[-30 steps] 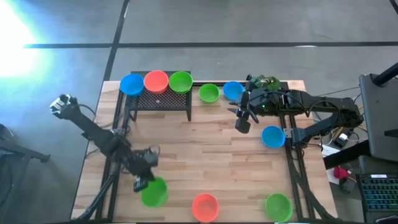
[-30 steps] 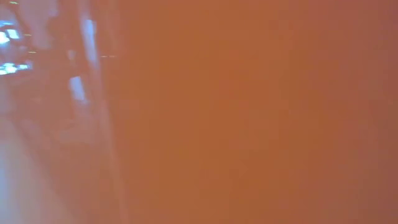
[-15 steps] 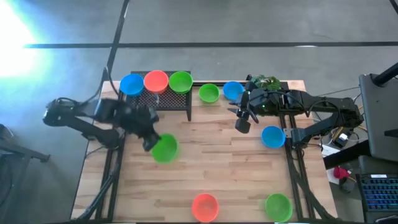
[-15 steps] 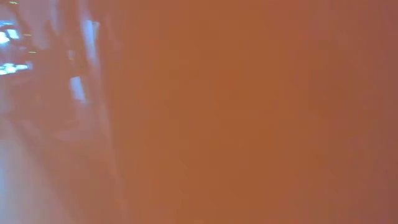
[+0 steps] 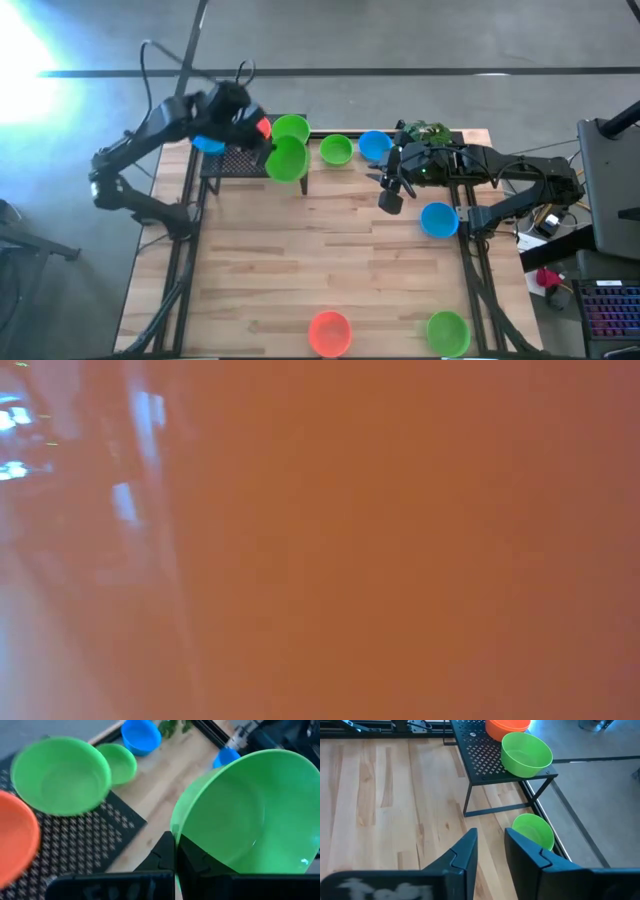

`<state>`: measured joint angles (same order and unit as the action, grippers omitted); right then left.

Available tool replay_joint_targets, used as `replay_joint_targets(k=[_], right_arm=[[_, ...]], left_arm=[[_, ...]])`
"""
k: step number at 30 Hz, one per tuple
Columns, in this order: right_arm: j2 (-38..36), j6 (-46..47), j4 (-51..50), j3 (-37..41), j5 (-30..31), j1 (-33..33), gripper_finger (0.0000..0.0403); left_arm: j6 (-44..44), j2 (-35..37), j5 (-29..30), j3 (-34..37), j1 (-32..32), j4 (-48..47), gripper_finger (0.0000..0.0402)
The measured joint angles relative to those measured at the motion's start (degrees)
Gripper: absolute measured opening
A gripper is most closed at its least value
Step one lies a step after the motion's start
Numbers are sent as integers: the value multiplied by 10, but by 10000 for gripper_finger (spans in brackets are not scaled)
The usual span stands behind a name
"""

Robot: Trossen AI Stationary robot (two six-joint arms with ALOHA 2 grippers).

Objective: Pick & Place Mini bowls
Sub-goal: Stack the green bowl on top of the green bowl on the shelf

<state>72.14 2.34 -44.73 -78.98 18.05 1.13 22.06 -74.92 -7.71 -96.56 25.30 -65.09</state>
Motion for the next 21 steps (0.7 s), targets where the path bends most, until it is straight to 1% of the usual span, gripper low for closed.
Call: replay_joint_targets(k=[3, 6, 10, 15, 21], right_arm=[[0, 0, 0, 0, 0, 0, 88], [0, 0, 0, 0, 0, 0, 90], [0, 0, 0, 0, 0, 0, 93], [0, 0, 0, 0, 0, 0, 90], [0, 0, 0, 0, 0, 0, 82]], left_arm=[[-29, -41, -38, -40, 48, -24, 0], [-67, -78, -47, -79, 87, -54, 0], [-116, -127, -47, -129, 127, -86, 0], [-157, -188, -41, -175, 154, -113, 0], [-164, -228, -5, -198, 175, -114, 0]])
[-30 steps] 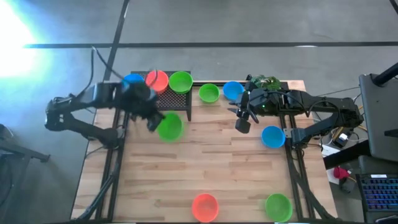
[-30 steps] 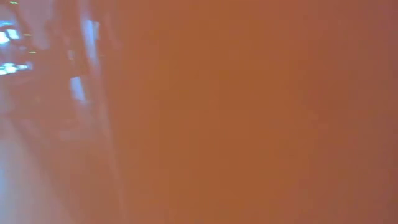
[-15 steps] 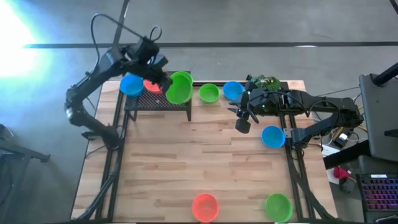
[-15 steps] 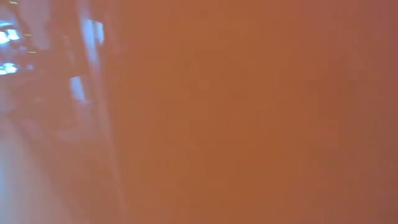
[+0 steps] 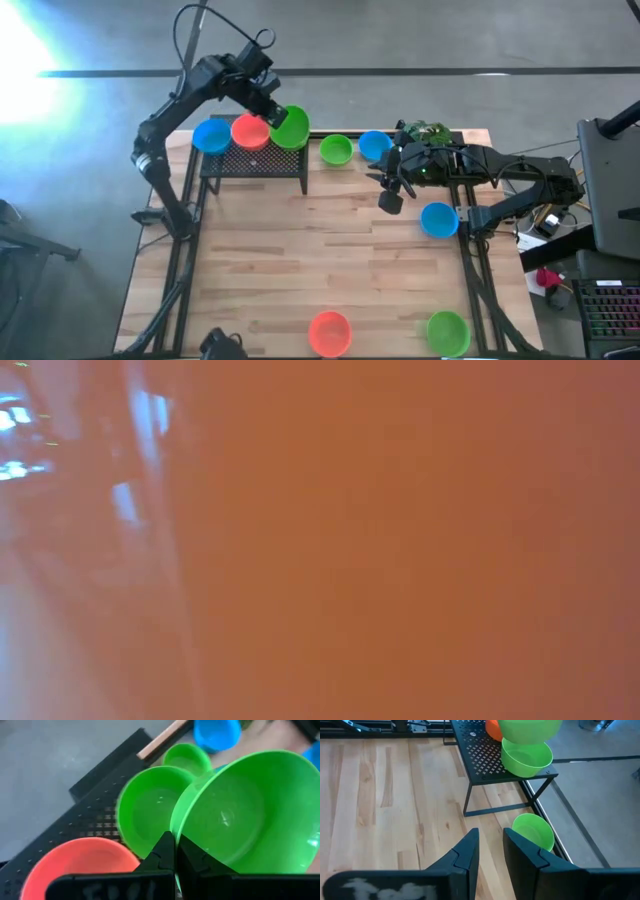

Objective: Pick & Place Mini bowls
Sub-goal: Stack the green bowl on top of the green bowl on the shelf

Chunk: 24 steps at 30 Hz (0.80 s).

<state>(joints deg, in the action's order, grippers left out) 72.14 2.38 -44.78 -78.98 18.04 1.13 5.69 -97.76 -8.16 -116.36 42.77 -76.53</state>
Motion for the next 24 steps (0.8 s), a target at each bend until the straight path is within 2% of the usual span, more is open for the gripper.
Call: replay_joint_targets(k=[4, 13, 24], right_arm=[[0, 2, 0, 0, 0, 0, 79], [0, 2, 0, 0, 0, 0, 88], [0, 1, 0, 0, 0, 0, 77]], left_arm=[[0, -17, 9, 4, 3, -1, 0], [2, -29, 75, 4, 5, 0, 0], [3, -37, 80, 17, 6, 6, 0]])
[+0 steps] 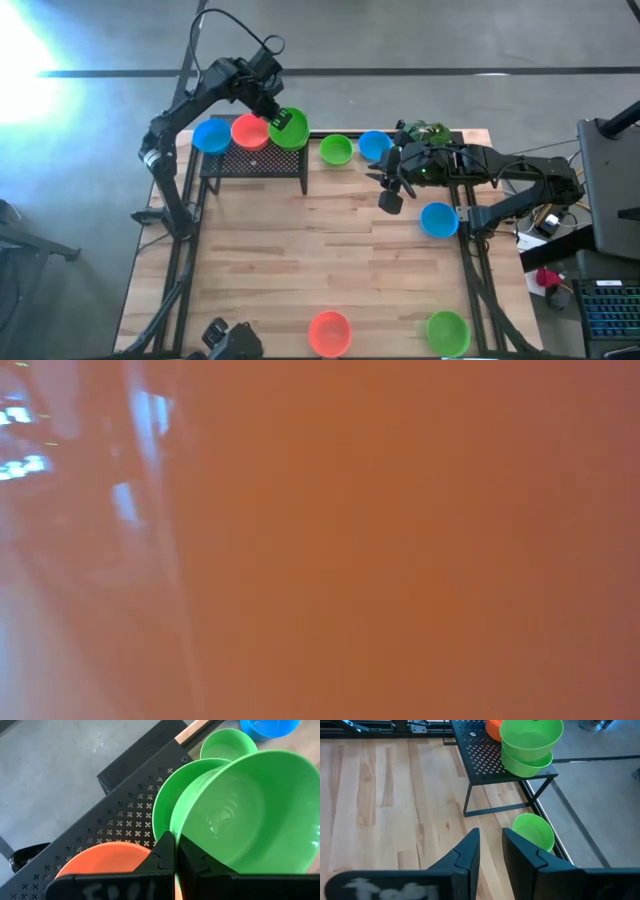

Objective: Pick & Place Mini bowls
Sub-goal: Stack the green bowl on top of the green bowl on the shelf

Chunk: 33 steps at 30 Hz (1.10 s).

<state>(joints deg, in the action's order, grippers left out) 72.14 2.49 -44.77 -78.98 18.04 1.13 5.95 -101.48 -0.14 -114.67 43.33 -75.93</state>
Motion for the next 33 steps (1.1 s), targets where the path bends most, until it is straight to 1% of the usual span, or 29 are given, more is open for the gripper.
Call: replay_joint_targets(k=[6, 12, 18, 26, 28, 33], right_arm=[[0, 1, 0, 0, 0, 0, 77], [0, 3, 0, 0, 0, 0, 85], [0, 4, 0, 0, 0, 0, 89], [0, 5, 0, 0, 0, 0, 79], [0, 5, 0, 0, 0, 0, 77], [0, 5, 0, 0, 0, 0, 81]], left_arm=[[-1, -1, 1, 5, 0, 4, 0], [-1, -1, 1, 6, 0, 3, 12], [-1, -1, 1, 6, 0, 3, 39], [-2, 0, 0, 6, 0, 4, 96], [-2, 2, 0, 6, 0, 5, 103], [-2, 13, 0, 5, 1, 4, 106]])
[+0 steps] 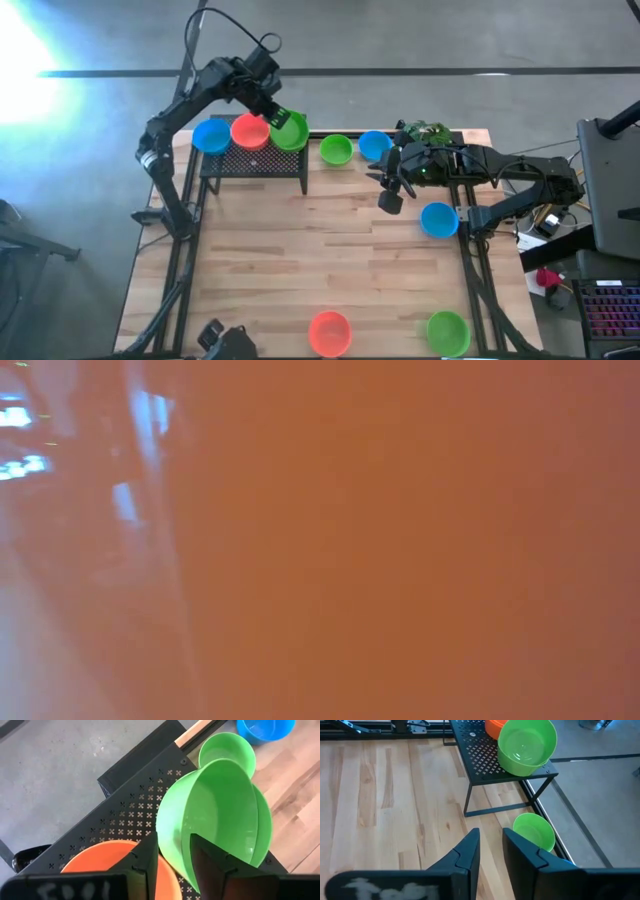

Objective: Pick & Place Mini bowls
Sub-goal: Stack the green bowl on top of the green bowl on the shelf

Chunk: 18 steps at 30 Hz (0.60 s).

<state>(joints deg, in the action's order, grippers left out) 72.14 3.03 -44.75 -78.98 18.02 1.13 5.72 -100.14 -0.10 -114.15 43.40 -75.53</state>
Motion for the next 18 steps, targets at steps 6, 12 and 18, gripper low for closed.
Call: replay_joint_targets(k=[6, 12, 18], right_arm=[[0, 0, 0, 0, 0, 0, 89], [0, 0, 0, 0, 0, 0, 89], [0, -2, 0, 0, 0, 0, 80]], left_arm=[[-1, 2, 0, -31, 0, -1, 106], [-32, 2, -3, -51, -3, 14, 106], [-57, 2, -3, -23, -7, 48, 106]])
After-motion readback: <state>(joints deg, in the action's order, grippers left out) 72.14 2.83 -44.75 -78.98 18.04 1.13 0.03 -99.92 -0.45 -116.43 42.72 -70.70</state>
